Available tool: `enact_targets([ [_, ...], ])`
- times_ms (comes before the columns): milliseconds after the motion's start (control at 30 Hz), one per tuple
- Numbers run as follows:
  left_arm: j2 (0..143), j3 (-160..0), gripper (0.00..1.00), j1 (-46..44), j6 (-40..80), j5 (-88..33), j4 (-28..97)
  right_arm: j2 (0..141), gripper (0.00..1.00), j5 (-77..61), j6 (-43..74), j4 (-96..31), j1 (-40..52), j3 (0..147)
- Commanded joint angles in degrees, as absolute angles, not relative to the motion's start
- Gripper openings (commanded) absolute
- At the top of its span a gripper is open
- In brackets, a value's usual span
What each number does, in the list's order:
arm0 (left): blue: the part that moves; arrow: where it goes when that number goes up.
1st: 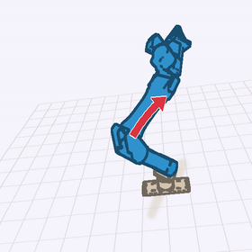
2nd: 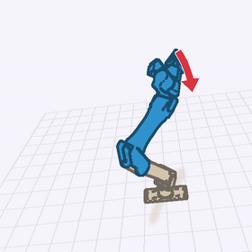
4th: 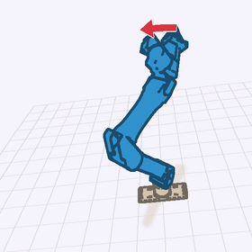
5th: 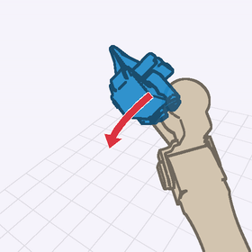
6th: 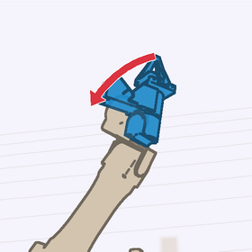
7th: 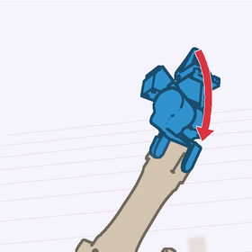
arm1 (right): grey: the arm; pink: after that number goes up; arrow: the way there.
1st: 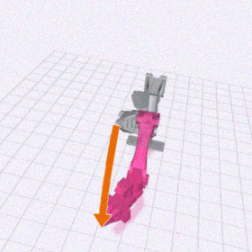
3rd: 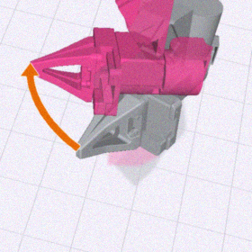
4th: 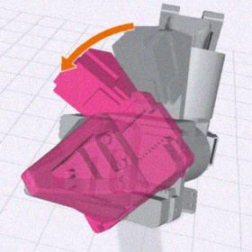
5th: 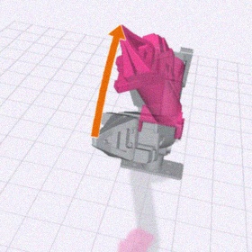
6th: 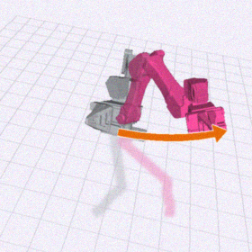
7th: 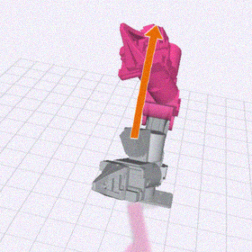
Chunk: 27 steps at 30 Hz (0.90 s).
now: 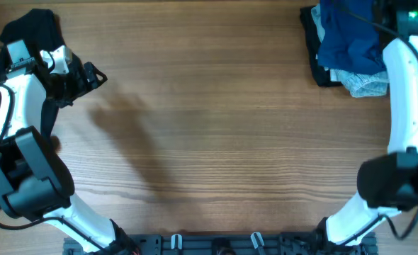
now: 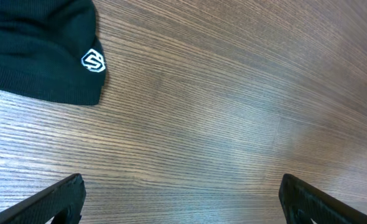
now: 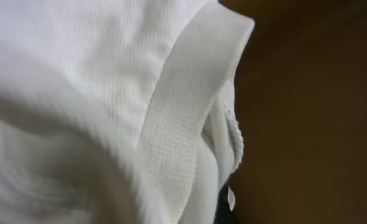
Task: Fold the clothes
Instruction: 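Carry the bundle with the right gripper to the top-right clothes stack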
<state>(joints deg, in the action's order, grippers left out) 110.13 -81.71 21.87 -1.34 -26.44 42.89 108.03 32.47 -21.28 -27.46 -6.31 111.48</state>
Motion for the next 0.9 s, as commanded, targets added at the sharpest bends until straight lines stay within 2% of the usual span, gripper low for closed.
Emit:
enact_targets([
  [0, 108.86, -82.24, 1.0, 21.98, -0.97, -26.28, 42.57, 113.36, 0.04, 34.24, -25.21, -24.45, -8.36, 111.53],
  [267, 108.86, -82.24, 1.0, 21.98, -0.99, -26.28, 42.57, 121.19, 0.04, 34.46, -26.83, -20.14, -9.06, 111.53],
  [500, 108.86, -82.19, 1.0, 21.98, -1.02, -25.41, 42.61, 127.24, 0.05, 30.44, -24.25, -24.08, -6.2, 111.31],
  [533, 108.86, -82.19, 1.0, 21.98, -1.02, -25.41, 42.61, 127.57, 0.08, 29.23, -23.31, -24.62, -5.8, 111.31],
  [567, 108.86, -82.19, 1.0, 21.98, -1.02, -25.43, 42.61, 127.9, 0.32, 27.31, -21.85, -25.47, -5.32, 111.31],
  [600, 108.86, -82.19, 1.0, 21.98, -1.02, -25.43, 42.61, 128.05, 0.49, 24.6, -19.94, -26.85, -4.69, 111.31],
  [633, 108.86, -82.19, 1.0, 21.98, -1.02, -25.43, 42.63, 128.05, 0.55, 21.82, -18.85, -28.29, -4.16, 111.31],
  [667, 108.86, -82.19, 1.0, 21.98, -1.02, -25.43, 42.63, 128.05, 0.65, 18.83, -18.11, -29.69, -3.62, 111.31],
  [733, 108.86, -82.19, 1.0, 21.98, -1.02, -25.43, 42.68, 128.05, 0.99, 14.7, -14.59, -32.1, -2.39, 111.31],
  [867, 108.86, -82.19, 1.0, 21.98, -1.02, -25.43, 43.03, 127.42, 1.0, 12.78, -8.99, -36.36, -0.32, 111.48],
])
